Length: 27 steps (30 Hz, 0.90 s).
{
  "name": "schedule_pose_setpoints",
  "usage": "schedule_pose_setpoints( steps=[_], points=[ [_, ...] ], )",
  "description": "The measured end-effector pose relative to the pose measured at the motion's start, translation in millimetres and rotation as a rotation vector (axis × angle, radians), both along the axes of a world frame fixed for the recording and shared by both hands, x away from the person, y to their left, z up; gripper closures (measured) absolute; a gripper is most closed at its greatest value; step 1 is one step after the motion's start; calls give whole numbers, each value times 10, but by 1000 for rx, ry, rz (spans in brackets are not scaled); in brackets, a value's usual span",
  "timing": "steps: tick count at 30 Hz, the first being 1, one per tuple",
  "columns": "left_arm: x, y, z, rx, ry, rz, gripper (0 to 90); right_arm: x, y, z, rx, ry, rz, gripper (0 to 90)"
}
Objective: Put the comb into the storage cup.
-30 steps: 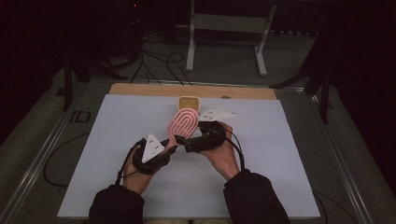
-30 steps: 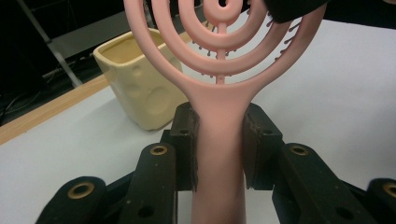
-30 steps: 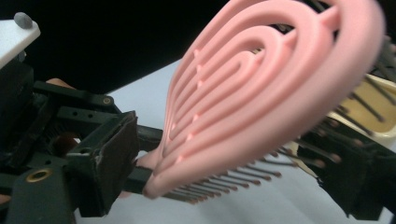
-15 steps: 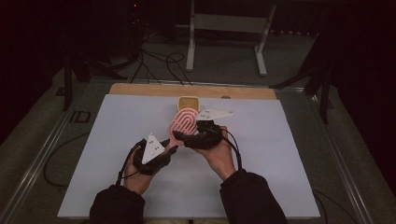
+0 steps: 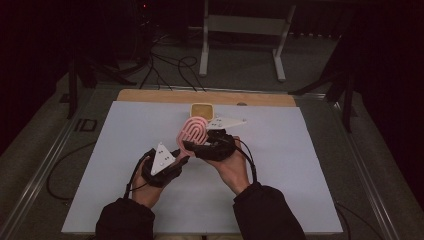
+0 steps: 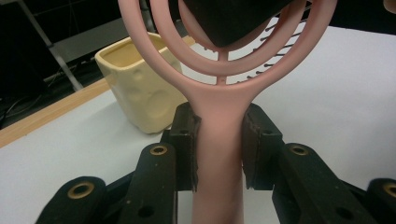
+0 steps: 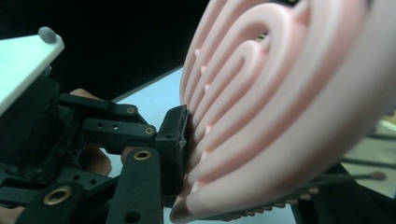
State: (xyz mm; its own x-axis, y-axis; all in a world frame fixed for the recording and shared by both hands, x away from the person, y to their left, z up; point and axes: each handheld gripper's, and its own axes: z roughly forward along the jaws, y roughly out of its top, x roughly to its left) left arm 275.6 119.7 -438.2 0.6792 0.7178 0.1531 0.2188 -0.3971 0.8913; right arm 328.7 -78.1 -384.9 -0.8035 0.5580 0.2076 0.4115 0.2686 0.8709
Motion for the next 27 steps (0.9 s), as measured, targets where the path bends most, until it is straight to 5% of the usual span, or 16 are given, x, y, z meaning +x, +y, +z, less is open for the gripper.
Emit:
schedule_pose_setpoints(
  steps=[9,27],
  points=[
    [7,23,4,-11,3,5,702,-5,34,12,36,25,26,629],
    [36,74,11,-18,34,1,694,-13,132,29,18,9,38,638]
  ],
)
